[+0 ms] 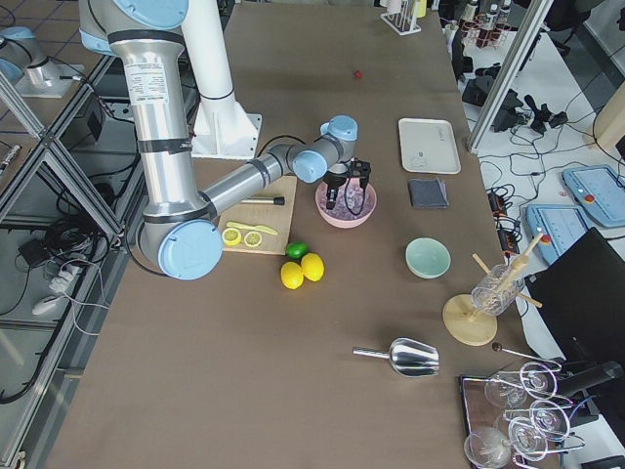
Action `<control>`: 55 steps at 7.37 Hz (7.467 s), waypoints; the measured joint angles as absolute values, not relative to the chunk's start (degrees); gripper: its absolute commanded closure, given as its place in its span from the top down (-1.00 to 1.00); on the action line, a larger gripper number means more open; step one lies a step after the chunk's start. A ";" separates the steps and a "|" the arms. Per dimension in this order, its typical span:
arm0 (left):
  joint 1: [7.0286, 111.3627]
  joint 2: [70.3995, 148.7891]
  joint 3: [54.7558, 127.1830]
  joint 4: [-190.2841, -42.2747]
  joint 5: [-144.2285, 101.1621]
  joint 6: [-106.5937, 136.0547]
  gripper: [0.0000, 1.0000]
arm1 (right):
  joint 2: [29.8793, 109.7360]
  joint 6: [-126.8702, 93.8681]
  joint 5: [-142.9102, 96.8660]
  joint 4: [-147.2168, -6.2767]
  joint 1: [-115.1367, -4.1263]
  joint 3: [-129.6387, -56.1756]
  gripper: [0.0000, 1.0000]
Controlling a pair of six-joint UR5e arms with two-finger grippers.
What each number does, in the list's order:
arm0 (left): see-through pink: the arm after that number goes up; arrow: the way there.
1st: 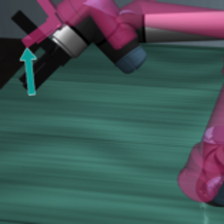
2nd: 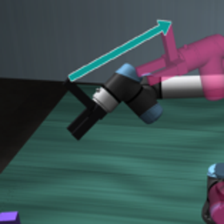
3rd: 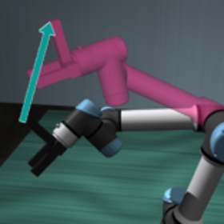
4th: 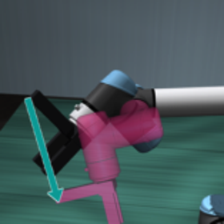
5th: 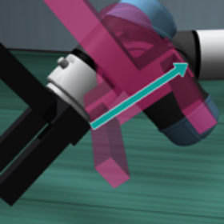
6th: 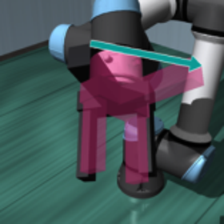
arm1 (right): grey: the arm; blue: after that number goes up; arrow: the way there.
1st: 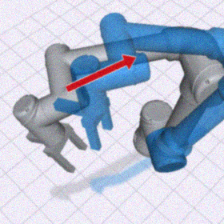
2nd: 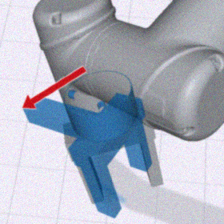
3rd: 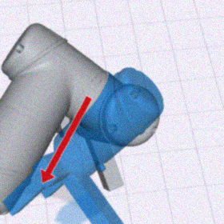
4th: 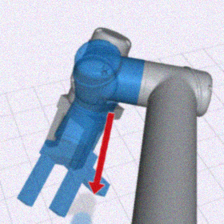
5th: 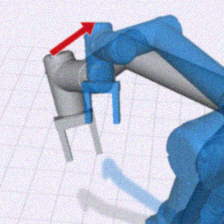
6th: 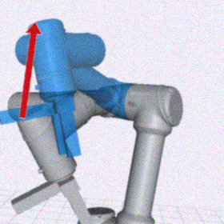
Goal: Put ice and strawberries in cup
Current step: 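Lower the right gripper into the bowl and grasp an ice cube, then carry the ice cube with the right gripper to the blue cup, then open the right gripper above the blue cup to drop the cube, then move the right gripper back over the ice bowl, then lower the right gripper into the bowl and grasp another ice cube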
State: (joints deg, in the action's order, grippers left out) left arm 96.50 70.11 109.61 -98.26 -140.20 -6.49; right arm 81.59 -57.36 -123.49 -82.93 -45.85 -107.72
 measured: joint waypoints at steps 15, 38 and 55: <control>96.89 69.61 109.32 -100.52 -140.12 -6.50 0.95 | 81.24 -58.02 -123.72 -82.62 -45.00 -106.36 -1.00; 97.09 69.62 108.30 -100.83 -140.36 -6.42 0.95 | 48.68 -85.39 -113.69 -87.98 -30.83 -97.67 0.13; 97.58 69.70 108.79 -101.33 -140.38 -6.35 0.95 | 75.18 -73.44 -123.02 -87.44 -51.23 -104.89 0.41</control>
